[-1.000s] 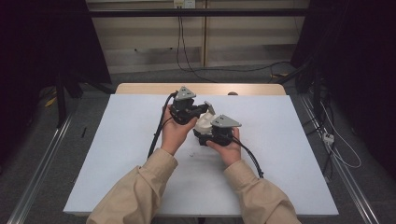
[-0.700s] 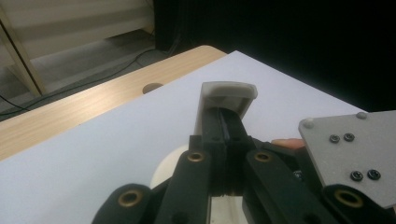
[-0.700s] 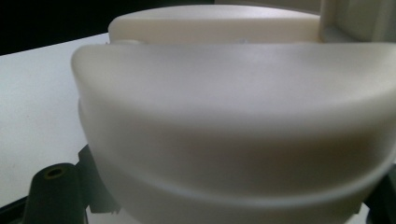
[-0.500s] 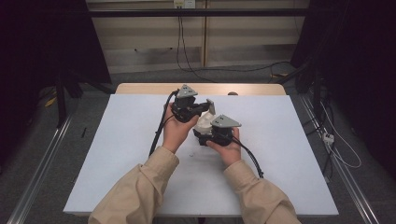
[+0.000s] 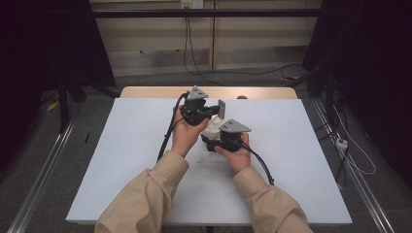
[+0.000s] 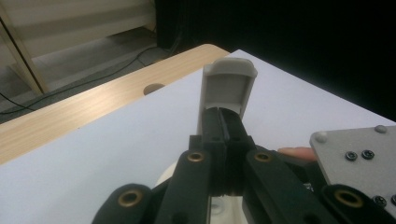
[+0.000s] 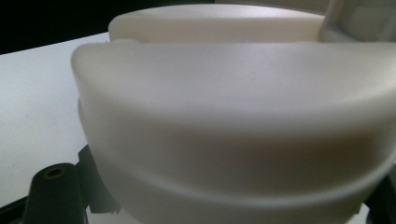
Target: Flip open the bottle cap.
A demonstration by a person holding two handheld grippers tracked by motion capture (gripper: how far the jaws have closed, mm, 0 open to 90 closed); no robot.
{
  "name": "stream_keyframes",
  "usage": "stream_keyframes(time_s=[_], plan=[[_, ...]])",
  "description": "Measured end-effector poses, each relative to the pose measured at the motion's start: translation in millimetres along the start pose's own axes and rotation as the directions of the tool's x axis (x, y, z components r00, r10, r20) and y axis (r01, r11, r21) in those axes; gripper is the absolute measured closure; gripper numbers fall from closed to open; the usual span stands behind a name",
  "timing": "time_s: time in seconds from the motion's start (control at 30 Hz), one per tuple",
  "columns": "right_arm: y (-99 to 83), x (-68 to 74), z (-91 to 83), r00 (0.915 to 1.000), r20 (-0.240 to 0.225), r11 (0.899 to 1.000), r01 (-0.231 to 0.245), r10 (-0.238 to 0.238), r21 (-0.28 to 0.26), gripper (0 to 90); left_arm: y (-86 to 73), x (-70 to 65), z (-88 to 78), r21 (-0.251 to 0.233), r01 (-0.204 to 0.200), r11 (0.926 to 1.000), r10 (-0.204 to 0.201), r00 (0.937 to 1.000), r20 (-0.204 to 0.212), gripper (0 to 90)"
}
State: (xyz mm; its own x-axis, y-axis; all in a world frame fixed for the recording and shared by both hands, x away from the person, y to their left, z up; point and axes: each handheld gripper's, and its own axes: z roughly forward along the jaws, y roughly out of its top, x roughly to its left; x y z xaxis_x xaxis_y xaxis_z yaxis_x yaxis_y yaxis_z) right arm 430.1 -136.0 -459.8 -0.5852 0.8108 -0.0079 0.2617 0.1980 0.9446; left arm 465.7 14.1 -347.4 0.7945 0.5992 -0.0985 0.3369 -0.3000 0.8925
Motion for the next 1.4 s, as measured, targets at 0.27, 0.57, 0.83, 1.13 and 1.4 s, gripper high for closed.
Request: stream_keyframes(time_s=[0.27, 0.57, 0.83, 1.13, 1.4], plan=[[0.0, 0.0, -0.1, 1.0000, -0.001, 1.000, 0.002, -0.002, 0.002, 18.5, 0.7, -1.1, 3.6, -0.003, -0.001, 1.0000, 0.001, 1.0000, -0.003, 90.0], [-0.1, -0.1, 0.0, 1.0000, -0.001, 1.000, 0.003, -0.003, 0.002, 18.5, 1.2, -0.9, 8.8, -0.007, 0.000, 1.0000, 0.000, 1.0000, 0.003, 90.0], [-0.1, 0.1, 0.0, 1.0000, -0.001, 1.000, 0.004, -0.004, 0.003, 18.5, 3.1, -1.5, 13.2, -0.003, -0.006, 1.0000, 0.006, 1.0000, -0.004, 90.0], [-0.2, -0.2, 0.1, 1.0000, -0.002, 1.000, 0.005, -0.005, 0.002, 18.5, 4.6, -1.4, 18.8, 0.003, -0.012, 0.9999, 0.012, 0.9999, -0.004, 90.0], [-0.2, 0.4, 0.3, 0.9999, -0.002, 1.000, 0.012, -0.012, 0.000, 18.5, 3.2, -0.9, 26.3, 0.021, -0.016, 0.9997, 0.016, 0.9998, -0.007, 90.0]])
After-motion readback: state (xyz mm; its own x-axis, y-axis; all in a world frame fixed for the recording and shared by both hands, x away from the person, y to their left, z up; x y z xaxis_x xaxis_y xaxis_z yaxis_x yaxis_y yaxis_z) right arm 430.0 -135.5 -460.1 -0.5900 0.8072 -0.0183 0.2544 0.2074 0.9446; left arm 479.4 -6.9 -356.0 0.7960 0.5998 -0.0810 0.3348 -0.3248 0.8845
